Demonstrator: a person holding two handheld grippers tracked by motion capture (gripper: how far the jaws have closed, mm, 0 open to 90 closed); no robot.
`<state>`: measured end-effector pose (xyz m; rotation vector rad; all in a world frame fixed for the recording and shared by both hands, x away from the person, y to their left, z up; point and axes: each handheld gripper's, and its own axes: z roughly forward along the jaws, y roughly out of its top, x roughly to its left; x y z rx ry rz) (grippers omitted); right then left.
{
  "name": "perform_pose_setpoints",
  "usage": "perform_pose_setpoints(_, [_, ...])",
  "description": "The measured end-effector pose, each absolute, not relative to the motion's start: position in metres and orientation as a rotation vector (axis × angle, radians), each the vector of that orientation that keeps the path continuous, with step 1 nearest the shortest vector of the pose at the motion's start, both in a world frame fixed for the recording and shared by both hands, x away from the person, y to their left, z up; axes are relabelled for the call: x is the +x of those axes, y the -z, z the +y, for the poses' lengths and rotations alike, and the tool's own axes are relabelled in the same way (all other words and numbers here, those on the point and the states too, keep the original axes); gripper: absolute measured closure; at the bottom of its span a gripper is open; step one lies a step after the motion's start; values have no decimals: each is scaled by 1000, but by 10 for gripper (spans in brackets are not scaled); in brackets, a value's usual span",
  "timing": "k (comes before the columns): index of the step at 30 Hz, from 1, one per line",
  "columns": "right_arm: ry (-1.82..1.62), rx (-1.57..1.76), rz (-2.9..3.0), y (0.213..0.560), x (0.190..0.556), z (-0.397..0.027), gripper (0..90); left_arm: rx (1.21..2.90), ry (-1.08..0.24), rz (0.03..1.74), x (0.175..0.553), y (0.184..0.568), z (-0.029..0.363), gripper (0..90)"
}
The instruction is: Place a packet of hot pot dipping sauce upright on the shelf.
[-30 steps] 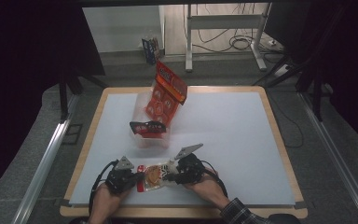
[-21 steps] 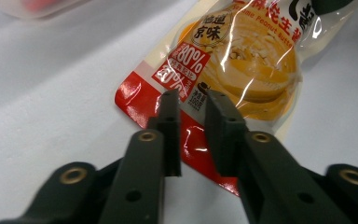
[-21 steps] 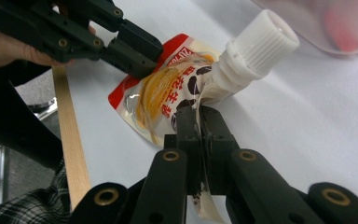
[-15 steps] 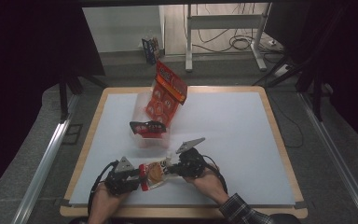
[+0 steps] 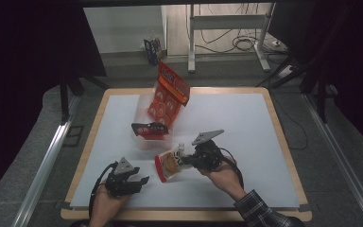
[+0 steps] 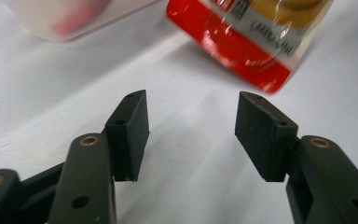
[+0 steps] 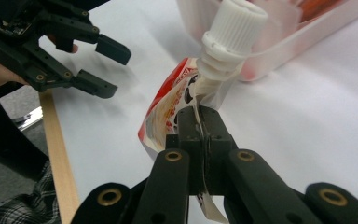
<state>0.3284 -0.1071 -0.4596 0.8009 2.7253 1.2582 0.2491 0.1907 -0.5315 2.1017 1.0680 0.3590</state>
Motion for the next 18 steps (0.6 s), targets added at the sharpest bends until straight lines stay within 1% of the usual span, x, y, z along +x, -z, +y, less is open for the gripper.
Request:
perform_pose_setpoints(10, [-1237,836,2671,443,337,-128,881,2093,-362,1074,249,531,191,393])
perform_pose_setpoints(12, [-1230,840,2660,440,339,-132,882,2087,-356,1075,249,531,192,364])
perform_pose_setpoints(18, [-1219,859,2611,429,347,-145,883,2048,-331,1075,250,531,193,231])
